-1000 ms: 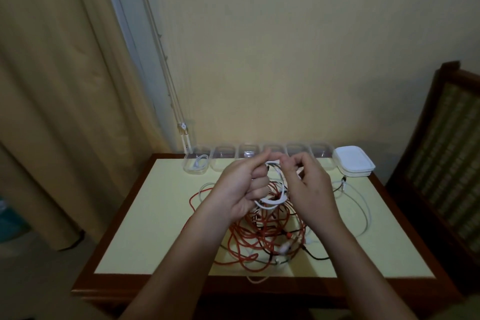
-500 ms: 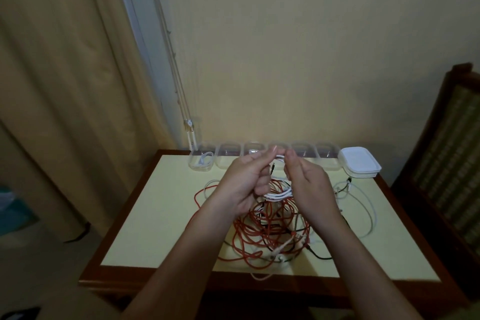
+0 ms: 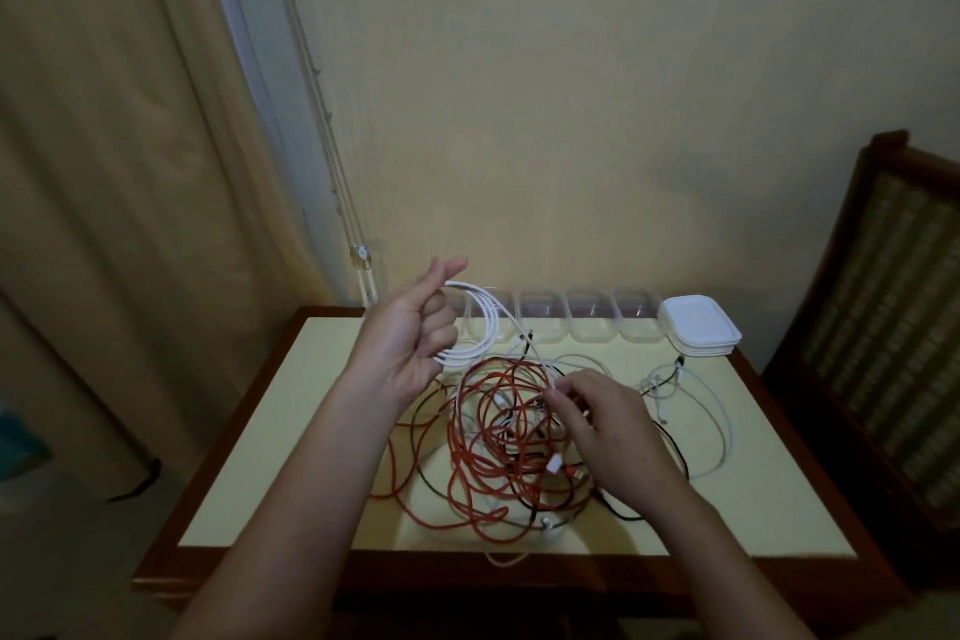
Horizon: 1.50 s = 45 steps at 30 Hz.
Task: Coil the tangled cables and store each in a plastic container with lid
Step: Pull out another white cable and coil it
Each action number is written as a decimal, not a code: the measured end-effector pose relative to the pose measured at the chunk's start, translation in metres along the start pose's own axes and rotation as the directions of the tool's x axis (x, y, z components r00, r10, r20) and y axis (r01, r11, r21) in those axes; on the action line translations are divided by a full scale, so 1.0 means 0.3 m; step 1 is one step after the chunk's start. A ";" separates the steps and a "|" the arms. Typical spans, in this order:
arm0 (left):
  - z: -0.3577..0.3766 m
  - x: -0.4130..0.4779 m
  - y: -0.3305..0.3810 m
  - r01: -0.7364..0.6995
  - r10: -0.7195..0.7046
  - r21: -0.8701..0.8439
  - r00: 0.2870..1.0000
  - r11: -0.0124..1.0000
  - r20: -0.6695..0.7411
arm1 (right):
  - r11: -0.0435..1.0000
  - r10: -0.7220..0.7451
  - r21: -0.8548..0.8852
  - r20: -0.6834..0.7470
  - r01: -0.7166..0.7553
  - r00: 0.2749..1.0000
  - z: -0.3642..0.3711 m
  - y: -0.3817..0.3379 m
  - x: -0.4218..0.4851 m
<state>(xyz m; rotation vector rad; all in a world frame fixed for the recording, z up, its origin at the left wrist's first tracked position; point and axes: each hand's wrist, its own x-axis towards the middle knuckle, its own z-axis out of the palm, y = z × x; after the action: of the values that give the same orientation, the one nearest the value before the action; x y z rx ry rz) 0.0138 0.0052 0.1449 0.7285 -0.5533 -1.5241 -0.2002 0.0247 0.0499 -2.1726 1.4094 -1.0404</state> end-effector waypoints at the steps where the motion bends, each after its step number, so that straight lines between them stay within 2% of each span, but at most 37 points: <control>1: 0.005 -0.004 -0.011 0.008 -0.008 -0.030 1.000 1.000 -0.003 | 0.999 -0.026 -0.042 0.006 0.026 1.000 0.009 0.004 -0.001; 4: 0.015 -0.020 -0.048 0.059 -0.060 -0.116 0.998 0.991 -0.003 | 0.994 0.002 -0.111 0.004 -0.002 1.000 0.021 0.012 -0.008; 6: 0.020 -0.033 -0.077 0.114 -0.113 -0.176 0.993 0.978 0.012 | 0.995 0.084 -0.051 -0.085 -0.089 0.993 0.014 0.009 -0.018; 8: 0.031 -0.047 -0.111 0.150 -0.147 -0.195 0.989 0.969 0.030 | 0.967 0.236 0.137 -0.177 -0.214 0.955 0.001 -0.008 -0.023; 10: 0.043 -0.059 -0.144 0.169 -0.166 -0.184 0.986 0.968 0.033 | 0.857 0.403 0.420 -0.191 -0.297 0.895 -0.005 -0.023 -0.012; 13: 0.047 -0.065 -0.183 0.189 -0.187 -0.160 0.982 0.969 0.029 | 0.561 0.562 0.774 -0.096 -0.293 0.822 -0.021 -0.055 0.010; 16: 0.048 -0.063 -0.200 0.157 -0.158 -0.060 0.987 0.986 -0.008 | 0.380 0.606 0.890 -0.033 -0.253 0.795 -0.037 -0.091 0.012; 18: 0.050 -0.062 -0.208 0.111 -0.111 0.004 0.993 0.994 -0.027 | 0.276 0.603 0.925 0.045 -0.261 0.797 -0.035 -0.103 0.010; 21: 0.052 -0.066 -0.226 0.069 -0.067 0.086 0.997 0.994 -0.027 | 0.108 0.492 0.913 0.294 -0.393 0.819 -0.032 -0.126 0.003; 24: 0.051 -0.075 -0.240 0.009 0.003 0.259 0.999 0.966 -0.046 | 0.003 0.407 0.834 0.503 -0.552 0.762 -0.037 -0.155 -0.004; 27: 0.047 -0.086 -0.238 -0.058 0.085 0.415 0.995 0.908 -0.047 | -0.099 0.406 0.798 0.578 -0.595 0.708 -0.045 -0.167 -0.002; 30: 0.052 -0.095 -0.231 -0.099 0.127 0.478 0.992 0.873 -0.025 | -0.043 0.340 0.803 0.572 -0.595 0.747 -0.050 -0.166 -0.002; 33: 0.050 -0.099 -0.217 -0.093 0.110 0.453 0.994 0.887 -0.012 | 0.171 0.285 0.804 0.513 -0.570 0.809 -0.057 -0.163 -0.006; 36: 0.041 -0.094 -0.203 -0.079 0.084 0.373 0.996 0.924 0.002 | 0.396 0.294 0.761 0.426 -0.515 0.856 -0.078 -0.147 -0.007; 39: 0.039 -0.087 -0.185 -0.100 0.100 0.324 0.995 0.941 0.015 | 0.494 0.317 0.721 0.372 -0.487 0.872 -0.095 -0.133 -0.009; 43: 0.038 -0.089 -0.136 -0.112 0.108 0.292 0.994 0.950 0.027 | 0.698 0.352 0.604 0.178 -0.384 0.919 -0.087 -0.075 -0.022; 45: 0.036 -0.090 -0.108 -0.112 0.110 0.267 0.994 0.957 0.024 | 0.808 0.376 0.478 0.035 -0.346 0.926 -0.089 -0.042 -0.027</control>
<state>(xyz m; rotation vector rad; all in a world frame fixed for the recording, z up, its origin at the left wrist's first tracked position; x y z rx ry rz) -0.0161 0.0339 0.1321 0.8826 -0.8054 -1.3630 -0.2138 0.0401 0.0723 -1.4614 1.3442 -1.1614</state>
